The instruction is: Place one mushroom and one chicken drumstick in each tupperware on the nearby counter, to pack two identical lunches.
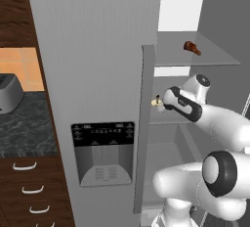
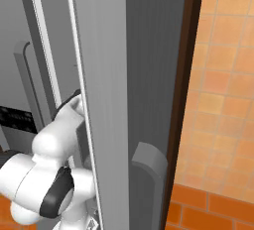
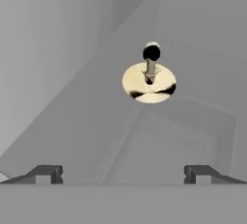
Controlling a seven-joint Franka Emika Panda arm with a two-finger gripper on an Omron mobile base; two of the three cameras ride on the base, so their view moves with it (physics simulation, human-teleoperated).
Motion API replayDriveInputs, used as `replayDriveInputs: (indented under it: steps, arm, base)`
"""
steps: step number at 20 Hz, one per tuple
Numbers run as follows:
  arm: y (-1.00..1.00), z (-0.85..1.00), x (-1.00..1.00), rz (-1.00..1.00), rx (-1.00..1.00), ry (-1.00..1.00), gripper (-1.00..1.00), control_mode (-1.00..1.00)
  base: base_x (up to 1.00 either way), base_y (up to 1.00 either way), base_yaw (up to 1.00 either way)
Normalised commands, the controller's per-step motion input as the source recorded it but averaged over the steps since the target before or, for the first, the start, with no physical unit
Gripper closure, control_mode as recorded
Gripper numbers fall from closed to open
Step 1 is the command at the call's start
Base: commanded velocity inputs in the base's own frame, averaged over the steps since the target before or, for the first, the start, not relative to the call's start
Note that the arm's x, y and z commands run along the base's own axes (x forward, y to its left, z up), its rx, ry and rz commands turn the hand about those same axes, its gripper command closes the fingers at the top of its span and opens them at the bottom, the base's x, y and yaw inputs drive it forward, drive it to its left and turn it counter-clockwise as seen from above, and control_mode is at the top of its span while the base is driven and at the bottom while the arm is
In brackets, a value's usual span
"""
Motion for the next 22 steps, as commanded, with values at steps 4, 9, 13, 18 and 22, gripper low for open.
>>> replayDriveInputs:
  steps: [4,9,13,18,22]
  arm:
    - [0.0,-0.16,0.59,0.02,0.0,0.0,-1.0,-1.0]
    - [0.0,-0.24,0.47,0.05,0.0,0.0,-1.0,-1.0]
    - [0.0,-0.26,0.47,0.06,0.0,0.0,-1.0,-1.0]
    - [0.0,-0.23,0.46,0.06,0.0,0.0,-1.0,-1.0]
    - [0.0,-0.28,0.45,0.1,0.0,0.0,-1.0,-1.0]
  base:
    - [0.0,0.0,0.0]
    - [0.0,0.0,0.0]
    - [0.0,0.0,0.0]
    - [0.0,0.0,0.0]
    - [0.0,0.0,0.0]
